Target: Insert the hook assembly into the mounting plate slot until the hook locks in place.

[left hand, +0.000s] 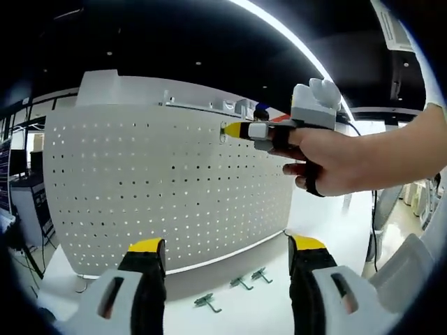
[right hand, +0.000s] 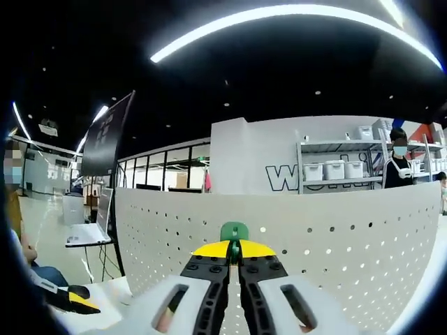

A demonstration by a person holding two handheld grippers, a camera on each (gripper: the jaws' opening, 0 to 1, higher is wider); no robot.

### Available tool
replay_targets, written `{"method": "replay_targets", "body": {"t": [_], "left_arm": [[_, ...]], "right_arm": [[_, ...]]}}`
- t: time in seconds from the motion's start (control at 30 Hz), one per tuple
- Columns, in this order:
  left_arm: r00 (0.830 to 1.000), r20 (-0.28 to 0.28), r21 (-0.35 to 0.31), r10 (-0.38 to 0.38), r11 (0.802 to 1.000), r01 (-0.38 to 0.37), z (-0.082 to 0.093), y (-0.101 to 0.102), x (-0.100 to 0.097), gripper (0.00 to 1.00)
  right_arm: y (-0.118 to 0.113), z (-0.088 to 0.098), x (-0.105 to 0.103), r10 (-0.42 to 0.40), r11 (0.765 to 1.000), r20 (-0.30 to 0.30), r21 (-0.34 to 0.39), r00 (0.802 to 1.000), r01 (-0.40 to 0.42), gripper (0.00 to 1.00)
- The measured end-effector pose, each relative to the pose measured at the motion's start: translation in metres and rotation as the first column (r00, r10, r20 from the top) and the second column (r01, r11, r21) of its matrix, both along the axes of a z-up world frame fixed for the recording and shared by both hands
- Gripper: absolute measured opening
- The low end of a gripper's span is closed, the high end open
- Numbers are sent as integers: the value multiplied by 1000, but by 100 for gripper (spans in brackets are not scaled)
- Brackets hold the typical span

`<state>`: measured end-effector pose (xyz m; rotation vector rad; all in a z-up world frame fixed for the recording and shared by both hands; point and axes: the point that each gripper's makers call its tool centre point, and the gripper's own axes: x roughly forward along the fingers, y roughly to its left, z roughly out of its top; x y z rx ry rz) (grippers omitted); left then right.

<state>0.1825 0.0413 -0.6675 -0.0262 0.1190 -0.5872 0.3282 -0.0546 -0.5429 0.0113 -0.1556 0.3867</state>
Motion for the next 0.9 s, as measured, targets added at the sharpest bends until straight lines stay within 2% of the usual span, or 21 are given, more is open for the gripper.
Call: {"method": "replay_targets", "body": {"t": [0.5, 0.9], "left_arm": [[1000, -11, -8, 14, 1000, -14, -3, 5, -2, 73], [999, -20, -15, 32, 999, -33, -5, 11, 0, 72]], "right_arm": [[2, -1, 17, -26, 1000, -8, -7, 1000, 26, 1], [5, -5, 24, -15, 1000, -15, -21, 1000, 14, 1]]}}
